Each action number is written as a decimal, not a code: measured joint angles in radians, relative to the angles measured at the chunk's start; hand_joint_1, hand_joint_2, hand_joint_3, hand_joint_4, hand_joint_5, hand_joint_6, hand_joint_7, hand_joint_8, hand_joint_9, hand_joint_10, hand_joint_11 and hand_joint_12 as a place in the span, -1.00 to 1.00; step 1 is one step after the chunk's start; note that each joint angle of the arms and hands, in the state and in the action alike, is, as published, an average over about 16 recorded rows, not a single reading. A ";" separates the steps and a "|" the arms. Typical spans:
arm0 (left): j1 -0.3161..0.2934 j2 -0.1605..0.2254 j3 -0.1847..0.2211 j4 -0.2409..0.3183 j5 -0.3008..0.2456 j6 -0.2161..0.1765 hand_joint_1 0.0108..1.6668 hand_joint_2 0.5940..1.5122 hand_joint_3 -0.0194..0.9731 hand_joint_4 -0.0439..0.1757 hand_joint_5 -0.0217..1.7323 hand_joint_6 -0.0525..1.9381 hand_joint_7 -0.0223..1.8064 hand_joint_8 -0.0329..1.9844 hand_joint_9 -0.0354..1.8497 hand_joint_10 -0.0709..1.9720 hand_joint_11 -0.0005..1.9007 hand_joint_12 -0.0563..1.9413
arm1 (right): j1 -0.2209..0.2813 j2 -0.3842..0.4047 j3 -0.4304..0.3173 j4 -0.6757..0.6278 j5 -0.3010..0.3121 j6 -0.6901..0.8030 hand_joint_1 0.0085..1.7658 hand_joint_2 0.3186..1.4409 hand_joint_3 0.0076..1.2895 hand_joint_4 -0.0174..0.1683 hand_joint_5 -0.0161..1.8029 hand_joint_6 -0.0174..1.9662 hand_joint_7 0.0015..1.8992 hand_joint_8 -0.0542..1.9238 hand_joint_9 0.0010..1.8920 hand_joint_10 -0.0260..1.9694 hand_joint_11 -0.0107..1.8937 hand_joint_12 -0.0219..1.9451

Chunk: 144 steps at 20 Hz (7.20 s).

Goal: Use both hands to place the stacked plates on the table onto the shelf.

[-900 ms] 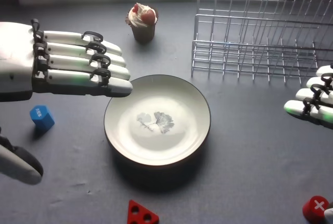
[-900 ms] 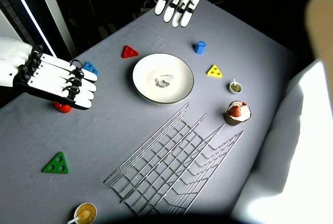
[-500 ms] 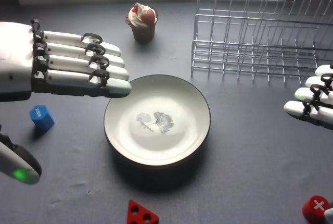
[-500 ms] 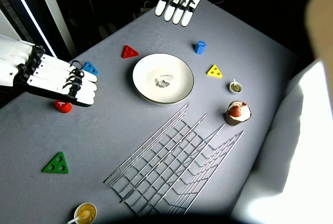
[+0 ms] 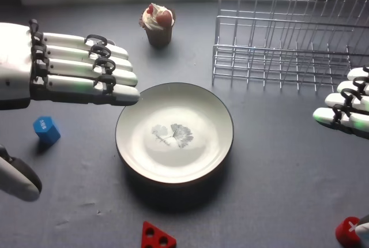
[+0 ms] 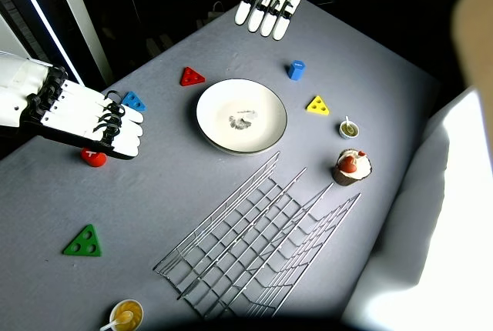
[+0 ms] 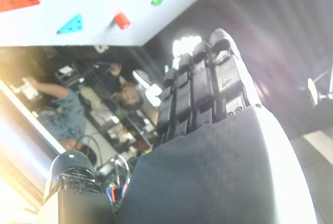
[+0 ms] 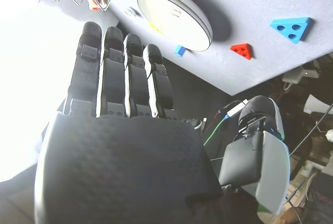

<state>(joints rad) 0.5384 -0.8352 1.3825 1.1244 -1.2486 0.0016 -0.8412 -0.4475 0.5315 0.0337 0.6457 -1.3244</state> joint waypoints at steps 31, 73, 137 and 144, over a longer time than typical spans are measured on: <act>0.008 -0.075 -0.085 0.172 0.149 0.001 -0.98 -0.20 -0.95 -0.64 -0.84 -0.93 -0.81 -0.96 -0.81 -0.92 -0.87 -0.89 | 0.106 -0.010 0.019 -0.001 -0.156 0.061 -0.99 0.12 -0.99 -0.76 -0.82 -0.97 -0.80 -0.94 -0.78 -0.98 -0.77 -0.95; 0.103 -0.259 0.074 0.232 0.384 0.000 -0.98 -0.13 -0.95 -0.65 -0.86 -0.95 -0.87 -0.97 -0.84 -0.94 -0.86 -0.94 | 0.094 -0.174 0.169 -0.249 0.041 0.260 -0.99 0.21 -0.99 -0.77 -0.86 -0.97 -0.81 -0.94 -0.80 -0.98 -0.78 -0.96; 0.074 -0.305 -0.060 0.088 0.515 0.000 -0.95 -0.11 -0.95 -0.64 -0.86 -0.96 -0.85 -0.98 -0.79 -0.94 -0.81 -0.92 | 0.208 -0.647 0.449 -0.133 -0.030 -0.058 0.71 0.15 -0.99 -0.78 -0.02 -0.60 -0.05 -0.70 -0.05 -0.57 -0.10 -0.25; 0.061 -0.272 -0.055 0.046 0.504 0.000 -0.94 -0.10 -0.95 -0.61 -0.84 -0.95 -0.82 -0.98 -0.78 -0.93 -0.81 -0.92 | 0.208 -0.643 0.429 -0.134 -0.018 -0.059 0.72 0.10 -0.99 -0.75 0.03 -0.21 0.06 -0.51 0.08 -0.39 -0.03 0.18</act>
<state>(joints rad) 0.5991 -1.1068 1.3270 1.1706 -0.7444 0.0018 -0.6331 -1.0903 0.9602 -0.1001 0.6278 -1.3829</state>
